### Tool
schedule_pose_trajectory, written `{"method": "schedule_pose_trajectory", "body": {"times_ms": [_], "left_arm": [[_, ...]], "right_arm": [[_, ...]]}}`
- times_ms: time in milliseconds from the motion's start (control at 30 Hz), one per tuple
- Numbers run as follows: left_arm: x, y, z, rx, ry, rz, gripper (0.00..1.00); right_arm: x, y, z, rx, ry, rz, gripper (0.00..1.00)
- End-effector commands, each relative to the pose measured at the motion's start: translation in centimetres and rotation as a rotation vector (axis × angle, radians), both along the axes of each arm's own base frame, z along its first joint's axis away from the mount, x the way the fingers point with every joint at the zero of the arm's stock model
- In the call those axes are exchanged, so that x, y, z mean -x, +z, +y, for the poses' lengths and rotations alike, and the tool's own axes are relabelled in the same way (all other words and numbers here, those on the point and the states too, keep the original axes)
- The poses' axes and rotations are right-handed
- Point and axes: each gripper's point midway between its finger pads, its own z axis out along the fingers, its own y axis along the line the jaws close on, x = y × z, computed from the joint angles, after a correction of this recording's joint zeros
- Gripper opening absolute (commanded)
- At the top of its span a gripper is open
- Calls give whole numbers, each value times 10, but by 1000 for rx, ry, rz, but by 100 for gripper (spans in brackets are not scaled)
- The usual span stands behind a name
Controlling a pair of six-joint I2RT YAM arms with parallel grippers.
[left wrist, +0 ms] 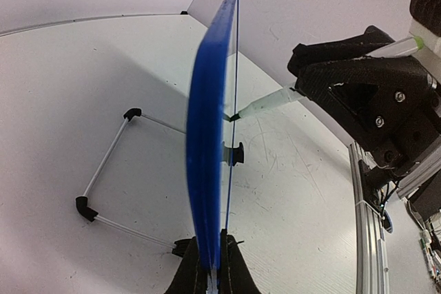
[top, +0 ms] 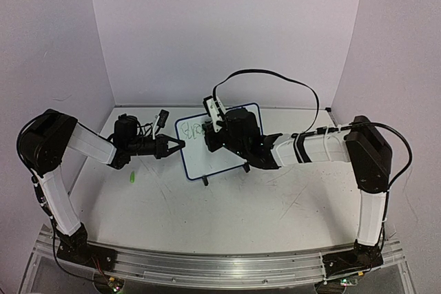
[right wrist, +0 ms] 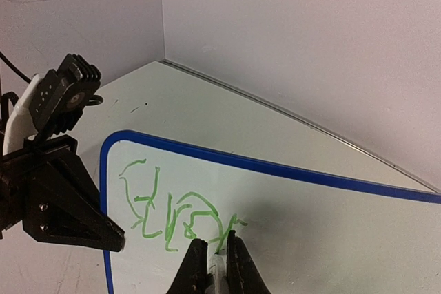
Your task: Write a sentence on the whiteboard
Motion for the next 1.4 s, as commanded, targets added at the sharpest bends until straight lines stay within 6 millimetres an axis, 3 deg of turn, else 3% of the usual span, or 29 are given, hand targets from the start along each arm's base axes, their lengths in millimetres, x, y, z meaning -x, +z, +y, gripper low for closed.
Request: {"method": "schedule_pose_trajectory", "body": {"times_ms": [0,300,567,1367], "left_arm": [[-9,4,3,-40,31,-55,0],[-8,4,3,-41,31,-55,0],[-8,4,3,-42,31,-59,0],[-8,3,4,-46,36,-58,0]], "right_arm": [[-3,2,-7,0,-34,6,0],[-14,29,-2,-9,-51,-67,0],[-22,39,-1,-16,-62,-91,0],[-23,28,-19,4,-122,-73,0]]}}
